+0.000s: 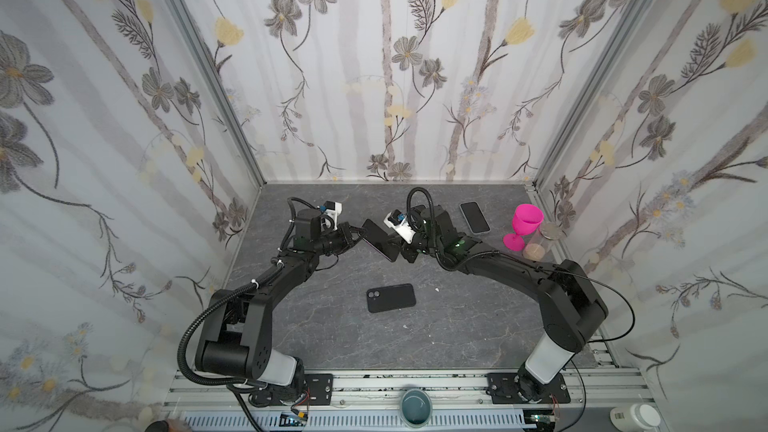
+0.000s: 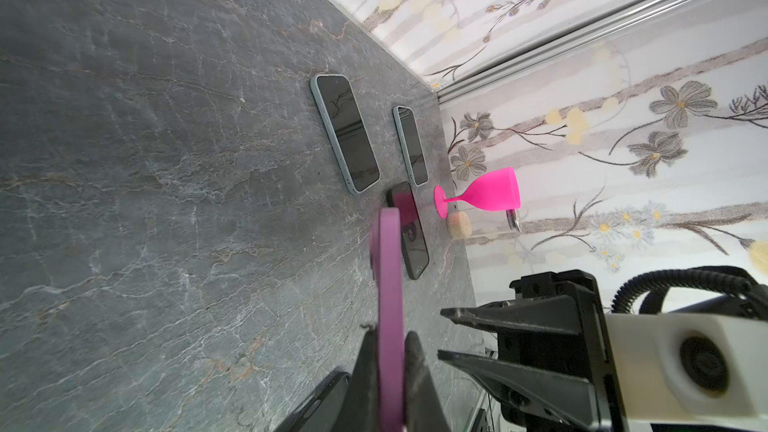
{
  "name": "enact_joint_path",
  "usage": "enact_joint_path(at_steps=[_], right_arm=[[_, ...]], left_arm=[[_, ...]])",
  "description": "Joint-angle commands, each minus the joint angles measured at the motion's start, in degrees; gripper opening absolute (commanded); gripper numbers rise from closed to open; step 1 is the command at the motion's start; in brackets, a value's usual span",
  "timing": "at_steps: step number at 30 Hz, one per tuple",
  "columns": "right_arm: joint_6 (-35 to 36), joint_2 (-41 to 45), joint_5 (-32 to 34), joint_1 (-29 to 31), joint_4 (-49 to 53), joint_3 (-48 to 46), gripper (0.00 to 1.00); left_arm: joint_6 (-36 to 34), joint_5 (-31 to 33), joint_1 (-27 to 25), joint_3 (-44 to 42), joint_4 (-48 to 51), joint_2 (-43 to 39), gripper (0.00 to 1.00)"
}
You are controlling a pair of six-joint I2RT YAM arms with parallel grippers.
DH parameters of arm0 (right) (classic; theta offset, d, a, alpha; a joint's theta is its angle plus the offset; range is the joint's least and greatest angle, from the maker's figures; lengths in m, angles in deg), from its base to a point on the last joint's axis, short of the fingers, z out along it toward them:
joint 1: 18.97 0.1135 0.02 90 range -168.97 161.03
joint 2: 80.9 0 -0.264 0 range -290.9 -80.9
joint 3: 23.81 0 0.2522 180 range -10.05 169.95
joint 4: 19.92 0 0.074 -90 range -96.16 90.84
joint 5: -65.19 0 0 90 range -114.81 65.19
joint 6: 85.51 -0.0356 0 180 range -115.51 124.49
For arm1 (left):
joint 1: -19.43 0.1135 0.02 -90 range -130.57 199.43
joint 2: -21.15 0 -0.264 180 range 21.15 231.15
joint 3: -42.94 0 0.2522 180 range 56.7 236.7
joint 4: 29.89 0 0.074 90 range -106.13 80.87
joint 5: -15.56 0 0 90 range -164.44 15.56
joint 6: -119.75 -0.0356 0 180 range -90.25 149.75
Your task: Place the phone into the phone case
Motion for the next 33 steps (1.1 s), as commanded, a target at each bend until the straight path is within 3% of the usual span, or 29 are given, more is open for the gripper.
enact_joint_path(at_steps=[1, 3, 6, 10, 19, 22, 26, 33], right_arm=[[-2.38, 1.15, -0.12, 0.0, -3.93, 0.58, 0.55], [-5.23, 1.86, 0.81, 0.0, -5.29, 0.91, 0.7], [-11.7, 3.87, 1.45, 0.02, -7.86, 1.62, 0.82], [-23.35, 6.42, 5.08, -0.02, -13.1, 1.71, 0.89], [-50.11, 11.45, 1.83, -1.31, -30.3, -1.15, 0.72], [-53.0, 9.99, -0.83, -1.39, -28.57, 2.27, 0.7], [-56.55, 7.5, -10.13, -1.32, -34.46, 4.63, 0.65], [-62.83, 2.66, -21.19, -1.3, -40.91, 8.28, 0.36]], left_arm=[[3.38, -0.45, -0.02, -0.99, -8.23, -2.47, 0.0], [3.9, 0.9, -0.02, -1.46, -9.46, -4.66, 0.0], [3.4, 4.88, -0.02, -1.84, -9.95, -8.8, 0.0], [3.15, 11.4, -0.02, -3.24, -13.54, -15.63, 0.0], [8.64, 18.77, -0.03, -7.58, -31.59, -26.13, 0.0], [11.16, 18.93, -0.11, -8.83, -38.18, -27.34, 0.0], [14.59, 18.57, -0.15, -9.81, -45.34, -27.15, 0.0], [17.74, 17.2, -0.68, -11.27, -50.36, -26.07, 0.0]])
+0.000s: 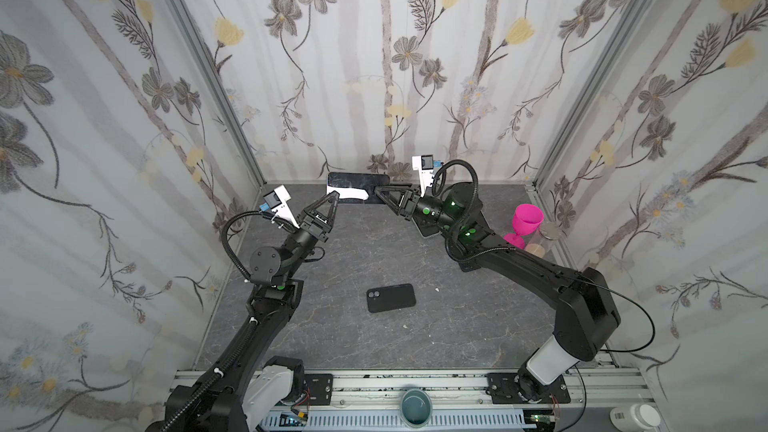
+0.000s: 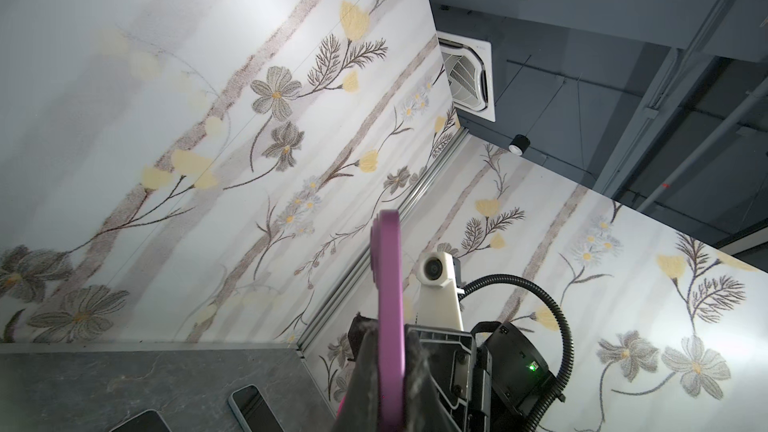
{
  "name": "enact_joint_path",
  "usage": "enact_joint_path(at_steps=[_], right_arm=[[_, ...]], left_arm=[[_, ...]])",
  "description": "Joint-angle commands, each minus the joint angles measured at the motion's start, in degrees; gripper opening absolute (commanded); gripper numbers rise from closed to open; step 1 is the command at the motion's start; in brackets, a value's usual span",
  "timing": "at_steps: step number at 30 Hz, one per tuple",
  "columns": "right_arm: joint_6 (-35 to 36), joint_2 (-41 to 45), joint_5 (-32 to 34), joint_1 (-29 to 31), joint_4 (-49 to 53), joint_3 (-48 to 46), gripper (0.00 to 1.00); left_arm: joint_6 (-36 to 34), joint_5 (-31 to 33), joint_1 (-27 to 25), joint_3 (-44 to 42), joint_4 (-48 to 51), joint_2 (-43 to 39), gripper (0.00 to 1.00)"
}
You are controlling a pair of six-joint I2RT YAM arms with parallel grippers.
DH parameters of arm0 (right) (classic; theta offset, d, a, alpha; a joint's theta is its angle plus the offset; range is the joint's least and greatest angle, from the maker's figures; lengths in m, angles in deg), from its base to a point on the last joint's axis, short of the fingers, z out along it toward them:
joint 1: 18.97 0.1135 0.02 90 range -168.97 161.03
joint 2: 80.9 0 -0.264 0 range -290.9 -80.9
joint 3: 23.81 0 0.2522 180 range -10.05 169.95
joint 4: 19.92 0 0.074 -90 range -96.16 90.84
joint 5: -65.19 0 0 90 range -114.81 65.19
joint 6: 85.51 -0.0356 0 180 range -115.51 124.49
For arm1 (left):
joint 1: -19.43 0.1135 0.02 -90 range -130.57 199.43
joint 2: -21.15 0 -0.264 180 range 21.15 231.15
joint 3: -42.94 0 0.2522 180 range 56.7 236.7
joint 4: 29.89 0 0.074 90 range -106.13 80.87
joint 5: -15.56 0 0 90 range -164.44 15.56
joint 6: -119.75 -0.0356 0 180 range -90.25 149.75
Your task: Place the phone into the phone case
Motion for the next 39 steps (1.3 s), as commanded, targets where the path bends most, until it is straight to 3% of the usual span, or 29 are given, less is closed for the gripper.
enact_joint_path(at_steps=[1, 7, 9, 10, 12, 16, 17, 24, 29, 33, 39], right_arm=[[-4.68, -0.83, -6.97, -0.04, -7.86, 0.37, 0.31], [-5.76, -1.11, -9.09, -0.04, -8.52, -0.68, 0.0], [-5.72, -0.56, -8.88, -0.09, -7.92, -1.24, 0.0], [-5.52, -0.27, -8.63, -0.13, -7.54, -1.56, 0.0], [-4.59, 0.42, -8.05, -0.18, -5.34, -2.05, 0.0], [-0.55, 2.96, -4.46, -0.46, 3.14, -3.5, 0.0], [0.55, 3.23, -3.38, -0.57, 5.11, -4.14, 0.0], [4.65, 9.79, 2.68, -0.56, 18.34, -11.07, 0.0], [4.35, 12.37, 3.18, 0.04, 25.93, -17.15, 0.0], [3.71, 13.4, 3.59, 0.82, 32.09, -20.99, 0.0], [-4.14, 14.62, 3.58, 2.04, 27.09, -30.15, 0.0]], left_arm=[[2.47, 0.02, -0.19, -1.0, -7.57, 0.03, 0.0], [2.55, 1.63, -0.53, -4.59, -7.13, -1.0, 0.0], [2.05, 2.37, -0.55, -5.12, -4.88, -1.77, 0.0], [1.46, 2.68, -0.55, -5.31, -3.52, -2.34, 0.06], [0.02, 3.35, -0.55, -5.91, -1.54, -3.63, 0.48], [-4.34, 7.1, -0.55, -7.42, 4.73, -7.89, 0.82], [-5.87, 8.42, -0.55, -7.43, 8.02, -9.19, 0.85], [-16.54, 16.77, -0.55, -5.75, 36.93, -15.9, 0.88], [-20.45, 17.37, -0.56, -4.12, 55.28, -15.62, 0.83], [-19.64, 13.0, -0.67, -4.99, 61.36, -13.64, 0.81], [-15.61, 7.4, -2.0, -8.44, 63.94, -10.17, 0.76]])
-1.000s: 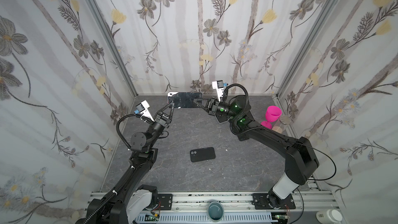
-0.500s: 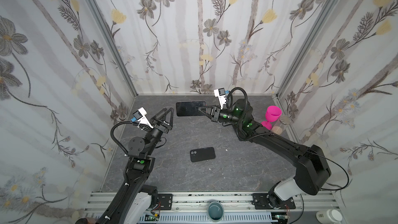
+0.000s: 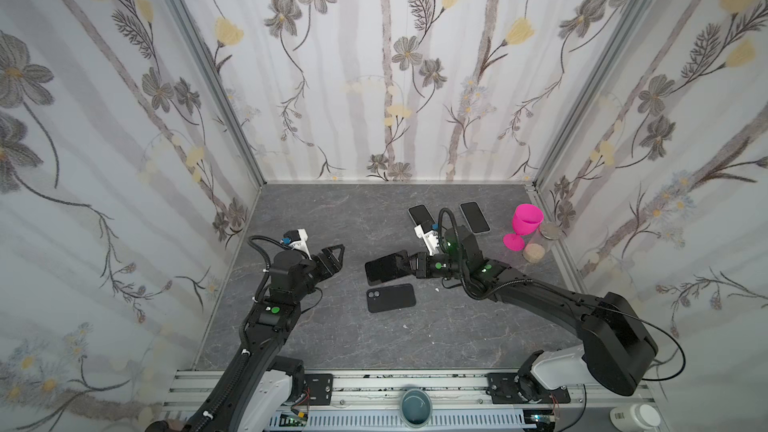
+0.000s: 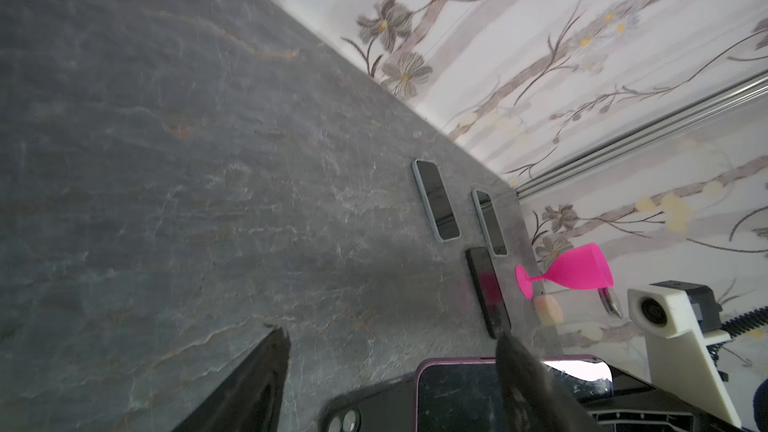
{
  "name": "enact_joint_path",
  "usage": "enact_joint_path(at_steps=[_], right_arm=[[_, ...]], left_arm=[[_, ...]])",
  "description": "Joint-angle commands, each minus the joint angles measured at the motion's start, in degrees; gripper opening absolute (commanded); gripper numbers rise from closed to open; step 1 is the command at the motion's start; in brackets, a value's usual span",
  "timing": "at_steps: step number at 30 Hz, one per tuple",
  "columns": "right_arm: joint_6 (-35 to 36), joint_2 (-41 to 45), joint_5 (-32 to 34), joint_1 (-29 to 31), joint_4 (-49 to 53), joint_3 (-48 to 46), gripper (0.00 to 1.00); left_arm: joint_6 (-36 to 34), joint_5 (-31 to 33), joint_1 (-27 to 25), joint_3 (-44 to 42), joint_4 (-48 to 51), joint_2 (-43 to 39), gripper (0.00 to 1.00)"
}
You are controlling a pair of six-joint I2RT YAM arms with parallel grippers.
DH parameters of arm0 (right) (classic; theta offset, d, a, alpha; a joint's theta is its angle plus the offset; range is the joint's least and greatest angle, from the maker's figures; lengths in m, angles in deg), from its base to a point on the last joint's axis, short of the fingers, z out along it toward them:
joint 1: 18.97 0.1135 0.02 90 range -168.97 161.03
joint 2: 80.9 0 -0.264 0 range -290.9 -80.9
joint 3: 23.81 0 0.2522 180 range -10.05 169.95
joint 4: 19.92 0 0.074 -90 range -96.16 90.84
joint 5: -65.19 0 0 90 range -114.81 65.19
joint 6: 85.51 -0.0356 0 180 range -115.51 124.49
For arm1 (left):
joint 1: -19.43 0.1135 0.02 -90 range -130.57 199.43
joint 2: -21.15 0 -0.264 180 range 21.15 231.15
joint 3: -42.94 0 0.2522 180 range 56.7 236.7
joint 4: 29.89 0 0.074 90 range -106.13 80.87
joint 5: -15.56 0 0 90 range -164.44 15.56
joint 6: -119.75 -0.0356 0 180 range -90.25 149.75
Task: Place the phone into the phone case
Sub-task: 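Lower the phone with both grippers onto the empty black case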
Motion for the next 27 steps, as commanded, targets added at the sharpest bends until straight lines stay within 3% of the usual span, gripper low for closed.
enact_joint_path(at_steps=[1, 7, 18, 27], right_arm=[[-6.37, 0.57, -0.56, 0.62, -5.93, -4.29, 0.0], [-11.34, -1.32, -0.83, 1.52, -11.43, -8.4, 0.0], [-11.86, -6.94, -0.95, 1.65, -13.44, -7.86, 0.0], [-11.41, -9.89, -1.54, 1.63, -12.08, -6.45, 0.0]], left_arm=[[3.02, -4.11, -0.85, -1.57, 3.11, 1.59, 0.75], [6.5, -6.23, -4.7, -6.23, -0.58, 5.39, 0.68], [9.33, -8.92, -12.32, -6.61, -10.53, 20.14, 0.58], [7.87, -8.51, -13.81, -5.3, -11.51, 24.97, 0.56]])
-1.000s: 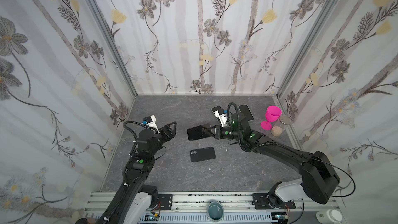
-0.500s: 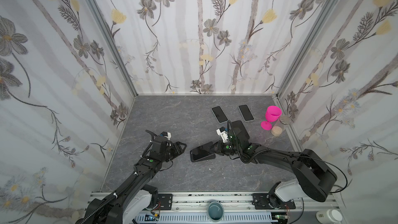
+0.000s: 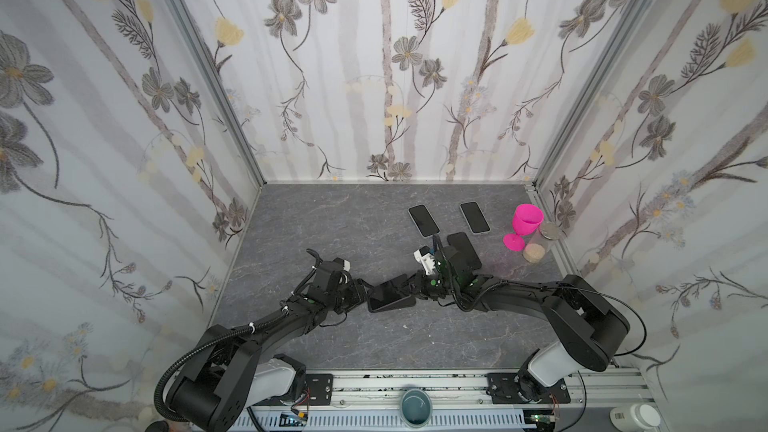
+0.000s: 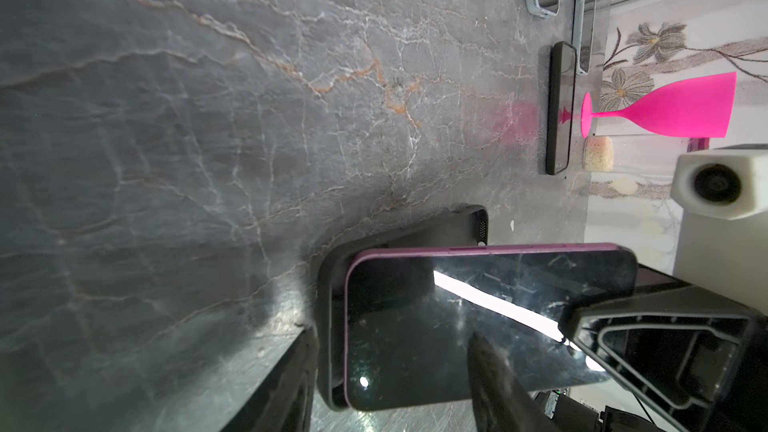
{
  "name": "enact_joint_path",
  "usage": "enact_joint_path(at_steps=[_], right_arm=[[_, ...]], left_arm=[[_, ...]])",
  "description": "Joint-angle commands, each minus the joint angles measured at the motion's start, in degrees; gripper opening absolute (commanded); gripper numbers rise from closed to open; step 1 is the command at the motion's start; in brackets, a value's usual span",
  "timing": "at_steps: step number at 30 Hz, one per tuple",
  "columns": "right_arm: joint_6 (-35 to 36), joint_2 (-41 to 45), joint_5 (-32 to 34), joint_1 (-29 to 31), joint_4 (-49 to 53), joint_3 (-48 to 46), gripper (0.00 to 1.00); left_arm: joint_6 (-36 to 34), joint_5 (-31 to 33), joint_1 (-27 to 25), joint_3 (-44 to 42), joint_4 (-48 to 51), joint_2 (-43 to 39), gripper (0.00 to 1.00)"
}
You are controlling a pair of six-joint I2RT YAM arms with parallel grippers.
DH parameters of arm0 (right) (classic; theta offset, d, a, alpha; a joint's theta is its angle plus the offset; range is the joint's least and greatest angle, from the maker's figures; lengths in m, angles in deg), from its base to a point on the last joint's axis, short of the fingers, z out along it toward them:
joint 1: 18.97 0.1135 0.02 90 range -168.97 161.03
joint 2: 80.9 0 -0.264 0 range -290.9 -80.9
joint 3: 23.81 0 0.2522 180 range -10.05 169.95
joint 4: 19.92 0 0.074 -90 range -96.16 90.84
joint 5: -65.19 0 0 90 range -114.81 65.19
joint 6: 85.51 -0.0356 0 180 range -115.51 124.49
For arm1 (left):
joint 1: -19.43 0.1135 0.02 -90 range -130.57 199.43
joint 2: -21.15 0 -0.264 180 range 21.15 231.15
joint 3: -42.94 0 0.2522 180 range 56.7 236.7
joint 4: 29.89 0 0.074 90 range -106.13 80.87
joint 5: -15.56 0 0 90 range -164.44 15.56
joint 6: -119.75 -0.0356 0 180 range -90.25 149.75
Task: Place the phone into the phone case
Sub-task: 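Lower the phone with both grippers onto the empty black case, then fit the phone's edge into the black case rim with both grippers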
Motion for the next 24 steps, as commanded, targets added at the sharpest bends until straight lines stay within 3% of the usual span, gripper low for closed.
enact_joint_path(at_steps=[1, 12, 24], right_arm=[[-0.55, -1.71, -1.32, 0.04, -2.55, 0.37, 0.0], [-1.15, -3.85, -0.18, -0.16, -3.41, -1.44, 0.03], [-1.56, -5.87, 1.08, -0.66, -4.44, -3.95, 0.15]], left_arm=[[-0.55, 0.29, -0.12, 0.26, -2.0, 0.83, 0.56], [-0.01, -1.11, -0.44, -0.65, -5.85, 5.73, 0.5], [0.37, -1.02, -1.66, -1.81, -6.68, 5.46, 0.49]])
